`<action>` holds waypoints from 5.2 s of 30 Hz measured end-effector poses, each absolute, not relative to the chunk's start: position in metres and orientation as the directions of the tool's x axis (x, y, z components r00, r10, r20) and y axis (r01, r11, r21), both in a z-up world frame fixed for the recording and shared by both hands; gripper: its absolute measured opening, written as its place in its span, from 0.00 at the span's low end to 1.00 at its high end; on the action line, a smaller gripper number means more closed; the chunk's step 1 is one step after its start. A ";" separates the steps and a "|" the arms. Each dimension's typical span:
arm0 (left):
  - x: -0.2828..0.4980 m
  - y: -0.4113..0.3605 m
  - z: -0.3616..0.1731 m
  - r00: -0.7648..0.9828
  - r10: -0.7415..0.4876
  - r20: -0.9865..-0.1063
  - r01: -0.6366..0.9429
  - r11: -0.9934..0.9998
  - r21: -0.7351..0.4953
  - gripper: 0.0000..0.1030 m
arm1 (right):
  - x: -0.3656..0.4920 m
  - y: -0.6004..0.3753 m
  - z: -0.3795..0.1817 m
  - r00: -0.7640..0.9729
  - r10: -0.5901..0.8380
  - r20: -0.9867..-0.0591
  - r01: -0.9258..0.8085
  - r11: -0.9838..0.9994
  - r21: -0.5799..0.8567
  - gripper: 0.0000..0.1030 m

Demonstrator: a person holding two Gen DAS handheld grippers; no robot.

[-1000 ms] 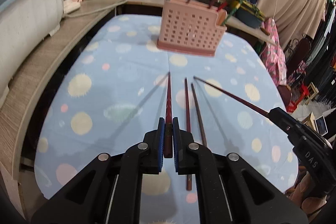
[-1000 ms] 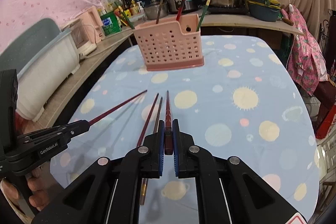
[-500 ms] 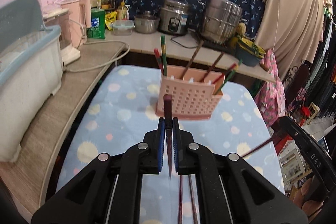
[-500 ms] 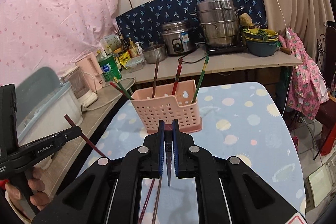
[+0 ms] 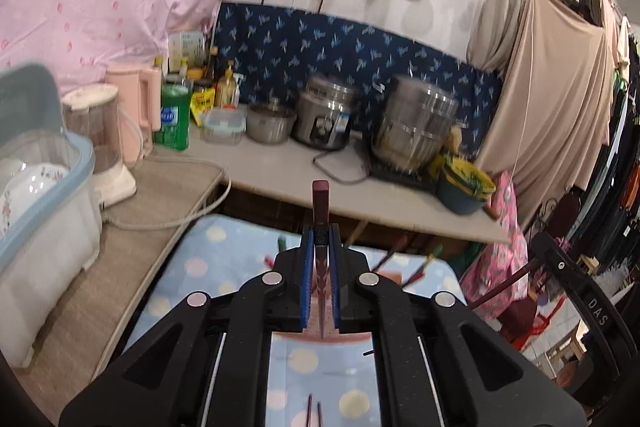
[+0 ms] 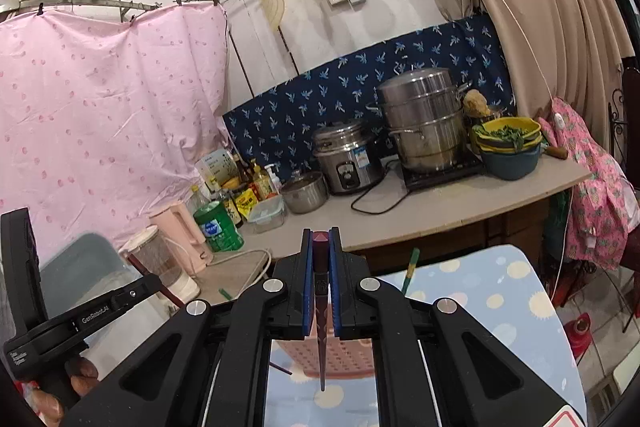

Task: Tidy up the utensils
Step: 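Carry both chopsticks up into the pink basket and open both tools, then move both open tools back down to the last two chopsticks, then close the left tool on the red chopstick while the right tool grasps the brown chopstick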

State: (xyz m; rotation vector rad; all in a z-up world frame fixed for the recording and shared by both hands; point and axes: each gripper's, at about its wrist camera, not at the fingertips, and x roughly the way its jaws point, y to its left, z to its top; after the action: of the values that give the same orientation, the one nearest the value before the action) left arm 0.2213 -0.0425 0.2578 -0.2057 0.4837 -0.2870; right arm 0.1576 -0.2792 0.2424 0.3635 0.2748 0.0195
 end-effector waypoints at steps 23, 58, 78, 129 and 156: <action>0.298 -0.067 0.224 0.856 -0.238 -0.458 0.167 0.967 -0.191 0.07 | 0.262 -0.274 0.205 0.928 0.061 -0.369 0.068 0.943 0.327 0.07; 0.251 -0.063 0.208 0.846 -0.206 -0.492 0.157 0.978 -0.140 0.32 | 0.204 -0.260 0.194 0.913 0.103 -0.396 0.033 0.946 0.322 0.19; 0.161 -0.038 0.095 0.710 -0.205 -0.674 0.178 0.978 -0.110 0.32 | 0.097 -0.232 0.089 0.783 0.148 -0.605 0.045 0.955 0.293 0.20; 0.056 -0.035 -0.020 0.492 -0.211 -0.845 0.250 0.964 -0.095 0.55 | -0.004 -0.162 -0.040 0.535 0.198 -0.821 -0.049 0.978 0.203 0.07; 0.044 -0.052 -0.033 0.433 -0.238 -0.869 0.321 0.942 -0.098 0.19 | -0.006 -0.185 -0.040 0.553 0.158 -0.818 0.049 0.974 0.222 0.07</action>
State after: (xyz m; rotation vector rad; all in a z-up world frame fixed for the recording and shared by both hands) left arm 0.0439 -0.0519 -0.0330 0.0861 1.0680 -0.3490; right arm -0.0061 -0.1854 -0.0404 0.2294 0.9856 0.0653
